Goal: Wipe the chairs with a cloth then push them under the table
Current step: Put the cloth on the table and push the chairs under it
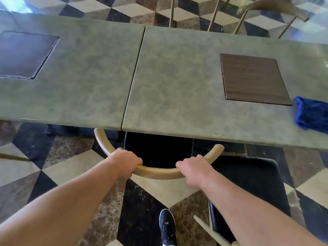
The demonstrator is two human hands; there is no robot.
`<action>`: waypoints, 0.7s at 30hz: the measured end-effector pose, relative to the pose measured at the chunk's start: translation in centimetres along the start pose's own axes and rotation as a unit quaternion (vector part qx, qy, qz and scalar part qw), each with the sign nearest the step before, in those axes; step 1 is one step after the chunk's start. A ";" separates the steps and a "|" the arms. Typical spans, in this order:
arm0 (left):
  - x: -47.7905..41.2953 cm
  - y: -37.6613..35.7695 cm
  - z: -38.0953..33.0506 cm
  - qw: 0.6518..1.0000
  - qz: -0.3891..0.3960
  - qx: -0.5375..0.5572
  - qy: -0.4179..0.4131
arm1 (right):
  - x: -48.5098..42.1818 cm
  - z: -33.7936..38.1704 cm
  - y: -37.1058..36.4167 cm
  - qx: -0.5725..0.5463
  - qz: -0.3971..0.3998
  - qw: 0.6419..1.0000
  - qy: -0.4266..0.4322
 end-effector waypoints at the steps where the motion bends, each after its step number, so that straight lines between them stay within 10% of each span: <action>1: -0.3 0.1 0.3 1.000 0.004 -0.004 -0.001 | -0.4 -0.1 0.1 0.000 0.002 1.000 0.002; 21: 2.7 -2.5 -0.6 0.992 -0.076 0.080 0.067 | 1.7 2.9 -0.4 0.036 -0.029 0.998 -0.030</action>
Point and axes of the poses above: each hand's wrist, its own x-axis away from the middle knuckle, its own y-axis out of the back of the hand, z = x × y, the point moved 9 cm from there along -x, towards the middle knuckle, and after that the axes turned 3 degrees about -z, right-handed, at the moved point
